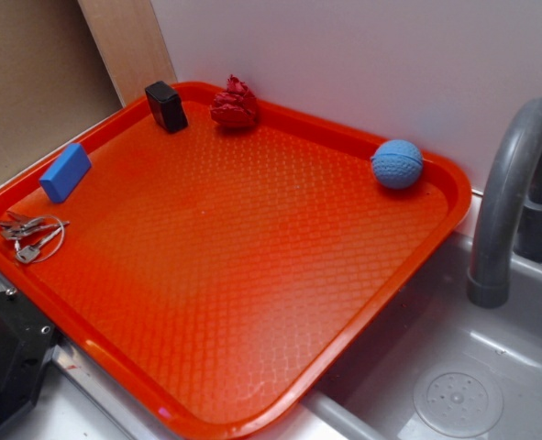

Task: Grab the black box.

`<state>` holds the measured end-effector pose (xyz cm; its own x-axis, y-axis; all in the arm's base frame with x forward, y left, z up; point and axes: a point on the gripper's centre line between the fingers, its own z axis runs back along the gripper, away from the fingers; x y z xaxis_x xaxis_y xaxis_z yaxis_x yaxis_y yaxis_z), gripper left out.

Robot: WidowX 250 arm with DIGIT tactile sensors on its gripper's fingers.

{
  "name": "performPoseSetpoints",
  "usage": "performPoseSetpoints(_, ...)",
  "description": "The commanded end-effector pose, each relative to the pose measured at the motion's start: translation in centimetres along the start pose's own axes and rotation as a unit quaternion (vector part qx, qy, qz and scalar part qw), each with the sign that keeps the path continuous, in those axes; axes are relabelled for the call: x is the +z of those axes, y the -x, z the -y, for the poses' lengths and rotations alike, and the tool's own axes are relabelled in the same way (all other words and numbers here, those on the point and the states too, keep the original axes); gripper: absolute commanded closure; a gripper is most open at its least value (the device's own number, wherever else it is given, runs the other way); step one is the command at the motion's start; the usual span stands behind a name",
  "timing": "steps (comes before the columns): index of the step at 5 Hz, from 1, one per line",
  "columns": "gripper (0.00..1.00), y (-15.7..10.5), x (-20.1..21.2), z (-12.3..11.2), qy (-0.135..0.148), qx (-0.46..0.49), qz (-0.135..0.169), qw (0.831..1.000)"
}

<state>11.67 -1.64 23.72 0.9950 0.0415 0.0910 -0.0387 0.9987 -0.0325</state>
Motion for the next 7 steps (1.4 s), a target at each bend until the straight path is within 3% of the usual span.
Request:
performPoseSetpoints(1, 0.00, 0.0, 0.0, 0.0, 0.000, 0.000, 0.000, 1.000)
performPoseSetpoints(2, 0.00, -4.4, -5.3, -5.0, -0.049, 0.121, -0.009, 0.991)
performPoseSetpoints(3, 0.00, -7.0, -9.1, -10.9, -0.040, 0.244, 0.012, 0.969)
performPoseSetpoints(4, 0.00, -8.7, -10.5, -14.9, -0.024, 0.363, 0.071, 0.929)
performPoseSetpoints(5, 0.00, -9.7, -10.8, -16.6, 0.009, 0.475, 0.132, 0.870)
performPoseSetpoints(6, 0.00, -12.1, -11.0, -16.2, 0.016, 0.508, 0.136, 0.851)
performPoseSetpoints(7, 0.00, -13.9, -11.9, -16.3, -0.018, 0.516, 0.142, 0.845)
